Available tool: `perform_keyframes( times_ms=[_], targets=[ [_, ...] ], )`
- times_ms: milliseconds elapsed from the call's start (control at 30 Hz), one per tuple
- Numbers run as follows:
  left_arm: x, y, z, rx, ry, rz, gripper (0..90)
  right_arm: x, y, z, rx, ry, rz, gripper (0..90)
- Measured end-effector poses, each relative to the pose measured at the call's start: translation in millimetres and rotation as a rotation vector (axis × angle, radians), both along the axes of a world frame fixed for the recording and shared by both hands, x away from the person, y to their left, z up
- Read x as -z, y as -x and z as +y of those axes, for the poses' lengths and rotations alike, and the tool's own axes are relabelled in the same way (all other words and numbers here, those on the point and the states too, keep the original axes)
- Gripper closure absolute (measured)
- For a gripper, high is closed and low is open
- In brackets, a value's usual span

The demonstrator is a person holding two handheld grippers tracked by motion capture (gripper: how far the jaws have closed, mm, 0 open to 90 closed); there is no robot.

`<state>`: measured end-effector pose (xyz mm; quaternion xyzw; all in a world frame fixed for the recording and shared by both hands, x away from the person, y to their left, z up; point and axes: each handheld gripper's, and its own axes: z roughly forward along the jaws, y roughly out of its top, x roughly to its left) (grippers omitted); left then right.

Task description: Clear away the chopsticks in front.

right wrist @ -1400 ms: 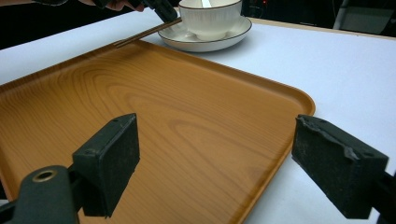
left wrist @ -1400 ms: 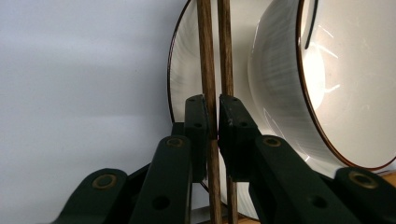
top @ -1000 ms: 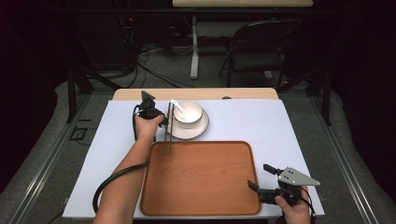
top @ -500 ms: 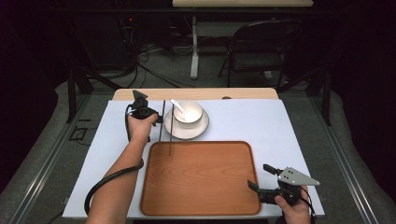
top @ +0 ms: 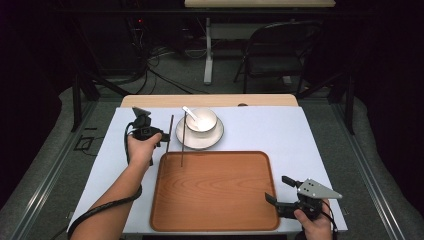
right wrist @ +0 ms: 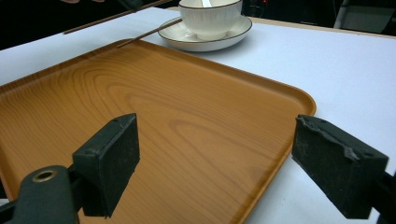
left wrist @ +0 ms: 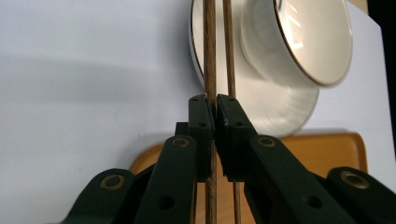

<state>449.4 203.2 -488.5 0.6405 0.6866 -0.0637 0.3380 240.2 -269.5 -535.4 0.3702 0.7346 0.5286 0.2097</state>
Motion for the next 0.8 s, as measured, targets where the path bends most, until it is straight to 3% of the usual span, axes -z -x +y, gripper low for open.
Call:
perform_keyframes(
  times_ms=[200,367,567,800],
  targets=[
    [4.4,35.4,8.8,0.033,-0.016,-0.008,84.9,-0.1,0.1,0.2,0.002,0.001,-0.001,14.8],
    [11.6,64.5,15.4,0.064,0.0,-0.01,84.9,-0.2,0.0,0.7,0.003,0.002,0.001,14.8],
    [22.1,88.0,21.6,0.083,0.019,0.01,84.8,0.0,-0.4,0.7,0.006,0.0,0.005,14.8],
    [29.7,102.4,18.8,0.107,0.025,0.023,84.9,-0.1,-0.3,0.7,0.006,0.001,0.003,14.8]
  ],
)
